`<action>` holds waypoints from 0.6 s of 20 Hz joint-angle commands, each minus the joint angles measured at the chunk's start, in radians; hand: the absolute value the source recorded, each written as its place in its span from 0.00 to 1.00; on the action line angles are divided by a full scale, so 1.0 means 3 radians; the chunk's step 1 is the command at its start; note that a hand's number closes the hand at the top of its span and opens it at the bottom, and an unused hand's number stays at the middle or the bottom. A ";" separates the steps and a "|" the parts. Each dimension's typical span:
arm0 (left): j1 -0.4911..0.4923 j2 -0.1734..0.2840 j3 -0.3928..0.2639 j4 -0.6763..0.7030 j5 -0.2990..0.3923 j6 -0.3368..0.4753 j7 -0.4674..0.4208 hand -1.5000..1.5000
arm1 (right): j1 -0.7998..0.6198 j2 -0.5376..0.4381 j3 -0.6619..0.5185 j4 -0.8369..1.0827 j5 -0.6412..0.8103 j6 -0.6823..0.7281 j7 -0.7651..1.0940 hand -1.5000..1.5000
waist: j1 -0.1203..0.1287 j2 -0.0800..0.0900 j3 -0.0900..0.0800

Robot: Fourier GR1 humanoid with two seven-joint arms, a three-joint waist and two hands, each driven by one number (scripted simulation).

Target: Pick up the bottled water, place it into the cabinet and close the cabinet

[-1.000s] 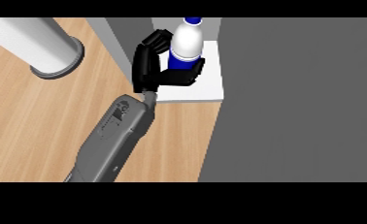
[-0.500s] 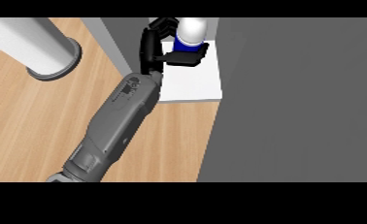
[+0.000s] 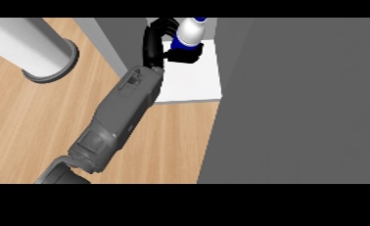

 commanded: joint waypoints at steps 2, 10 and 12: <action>-0.0174 0.0028 0.0130 0.0500 -0.0007 -0.0015 -0.0121 1.00 | 0.0030 -0.0114 0.0006 -0.0391 0.0124 0.0043 0.0178 0.00 | -0.0016 0.0018 -0.0002; -0.0221 0.0066 0.0279 0.0835 0.0095 -0.0008 -0.0397 1.00 | 0.0038 -0.0052 0.0052 -0.0215 0.0098 0.0021 0.0009 0.00 | -0.0042 0.0034 -0.0003; -0.0144 0.0009 0.0289 0.0927 0.0069 0.0078 -0.0523 1.00 | 0.0014 -0.0067 0.0014 -0.0144 -0.0059 0.0082 -0.0050 0.00 | -0.0047 0.0046 -0.0001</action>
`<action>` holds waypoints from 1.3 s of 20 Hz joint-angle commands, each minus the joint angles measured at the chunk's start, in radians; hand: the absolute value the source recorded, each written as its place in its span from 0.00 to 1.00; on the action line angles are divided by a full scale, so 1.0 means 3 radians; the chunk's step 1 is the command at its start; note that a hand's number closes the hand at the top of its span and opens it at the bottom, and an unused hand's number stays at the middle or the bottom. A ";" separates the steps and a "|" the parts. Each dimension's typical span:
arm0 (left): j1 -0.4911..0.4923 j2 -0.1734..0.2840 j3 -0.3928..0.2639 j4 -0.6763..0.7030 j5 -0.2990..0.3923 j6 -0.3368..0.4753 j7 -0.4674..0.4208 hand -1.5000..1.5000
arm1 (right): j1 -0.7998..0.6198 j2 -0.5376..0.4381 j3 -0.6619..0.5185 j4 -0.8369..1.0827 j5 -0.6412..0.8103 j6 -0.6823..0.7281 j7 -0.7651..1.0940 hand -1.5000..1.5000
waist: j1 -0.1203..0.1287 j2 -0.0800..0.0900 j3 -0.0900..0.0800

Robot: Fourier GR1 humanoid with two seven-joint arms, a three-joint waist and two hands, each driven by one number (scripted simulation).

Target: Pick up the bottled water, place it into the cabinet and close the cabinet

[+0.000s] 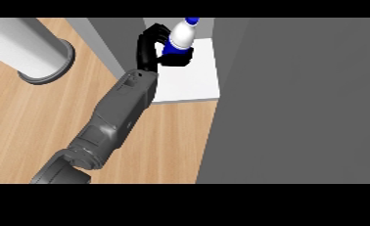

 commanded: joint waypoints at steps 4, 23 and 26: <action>-0.0064 -0.0026 -0.0028 0.0313 -0.0129 0.0226 -0.0157 0.00 | -0.0034 -0.0033 -0.0081 -0.0259 -0.0027 0.0028 0.0134 0.00 | 0.0016 0.0010 -0.0001; -0.0048 -0.0027 -0.0040 0.0413 -0.0239 0.0289 -0.0208 0.00 | 0.0106 -0.0153 0.0059 -0.0200 -0.0026 0.0071 -0.0081 0.00 | -0.0047 0.0015 -0.0002; -0.0012 -0.0027 -0.0011 0.0268 -0.0203 0.0070 -0.0435 0.00 | -0.0019 -0.0134 -0.0044 -0.0270 -0.0118 0.0073 0.0046 0.00 | -0.0035 0.0021 -0.0006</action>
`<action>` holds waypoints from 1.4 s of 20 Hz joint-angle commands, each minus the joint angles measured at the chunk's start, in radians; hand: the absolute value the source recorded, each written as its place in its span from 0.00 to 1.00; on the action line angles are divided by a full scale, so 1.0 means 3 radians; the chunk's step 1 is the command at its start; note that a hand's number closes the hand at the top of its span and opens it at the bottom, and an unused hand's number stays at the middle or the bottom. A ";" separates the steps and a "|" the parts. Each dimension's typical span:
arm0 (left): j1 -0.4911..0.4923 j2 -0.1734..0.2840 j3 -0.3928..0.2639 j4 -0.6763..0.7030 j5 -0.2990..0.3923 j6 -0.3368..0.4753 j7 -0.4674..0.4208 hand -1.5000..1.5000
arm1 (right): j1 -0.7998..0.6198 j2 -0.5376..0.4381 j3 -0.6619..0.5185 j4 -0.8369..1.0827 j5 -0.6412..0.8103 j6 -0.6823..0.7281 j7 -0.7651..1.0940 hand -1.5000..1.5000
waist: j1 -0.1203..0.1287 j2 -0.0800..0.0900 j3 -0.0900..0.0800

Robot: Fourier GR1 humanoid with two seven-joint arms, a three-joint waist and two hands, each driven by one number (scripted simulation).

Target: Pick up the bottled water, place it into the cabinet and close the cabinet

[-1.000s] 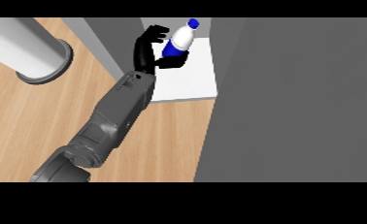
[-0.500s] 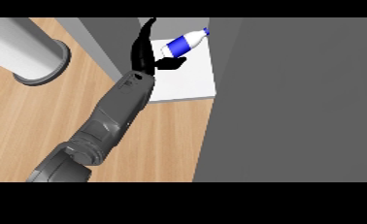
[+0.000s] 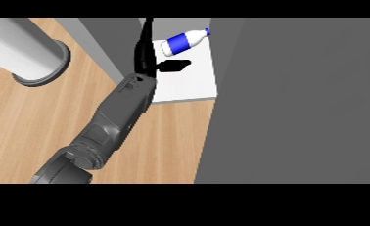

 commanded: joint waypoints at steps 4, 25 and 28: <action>0.0215 0.0060 0.0262 -0.0451 0.0271 -0.0853 -0.0605 1.00 | 0.0165 -0.0089 0.0050 -0.0253 0.0031 -0.0026 0.0045 0.00 | 0.0077 -0.0033 -0.0001; 0.1111 -0.0015 -0.0302 -0.1844 0.0987 -0.2280 -0.0182 1.00 | 0.0439 -0.0369 0.0160 -0.0590 0.0373 -0.0254 0.0179 0.00 | 0.0281 -0.0149 0.0005; 0.1489 -0.0015 -0.0386 -0.2258 0.0965 -0.2227 -0.0218 1.00 | 0.0160 -0.0331 -0.0057 -0.0513 0.0236 -0.0217 0.0232 0.00 | 0.0339 -0.0135 0.0005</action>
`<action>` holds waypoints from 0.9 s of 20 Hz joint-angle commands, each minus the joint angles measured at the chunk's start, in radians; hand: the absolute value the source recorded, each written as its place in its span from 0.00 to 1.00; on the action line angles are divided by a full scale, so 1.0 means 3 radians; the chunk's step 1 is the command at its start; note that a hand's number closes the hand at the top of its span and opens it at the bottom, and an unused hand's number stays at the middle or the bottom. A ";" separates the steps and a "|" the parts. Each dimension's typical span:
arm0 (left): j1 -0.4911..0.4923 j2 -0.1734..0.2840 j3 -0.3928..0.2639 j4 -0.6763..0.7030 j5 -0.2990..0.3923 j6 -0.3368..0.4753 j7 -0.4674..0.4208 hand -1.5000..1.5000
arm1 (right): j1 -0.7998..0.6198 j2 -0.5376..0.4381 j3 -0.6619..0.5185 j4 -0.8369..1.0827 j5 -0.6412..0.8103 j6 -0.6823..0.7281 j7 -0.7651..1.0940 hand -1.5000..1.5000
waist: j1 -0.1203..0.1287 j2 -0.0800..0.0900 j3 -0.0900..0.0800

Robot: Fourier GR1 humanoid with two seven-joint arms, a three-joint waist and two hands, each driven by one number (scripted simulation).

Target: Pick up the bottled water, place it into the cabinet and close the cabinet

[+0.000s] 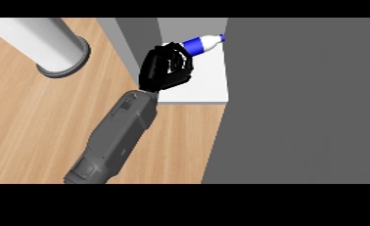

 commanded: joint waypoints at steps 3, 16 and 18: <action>0.0803 0.0054 -0.0133 -0.1041 0.0118 0.0143 0.0211 1.00 | -0.0001 -0.0057 0.0140 -0.0171 0.0248 -0.0002 0.0135 0.00 | 0.0110 -0.0030 0.0001; 0.2720 0.0684 -0.0525 -0.3153 0.0199 0.0029 0.0522 1.00 | -0.0413 -0.0245 0.0570 -0.0365 0.0045 0.0481 0.0532 1.00 | 0.0106 -0.0007 -0.0002; 0.2926 0.0793 -0.0544 -0.3512 0.0245 0.0066 0.0667 1.00 | -0.0545 -0.0205 0.0514 -0.0470 -0.0075 0.0526 0.0652 1.00 | 0.0132 -0.0007 -0.0002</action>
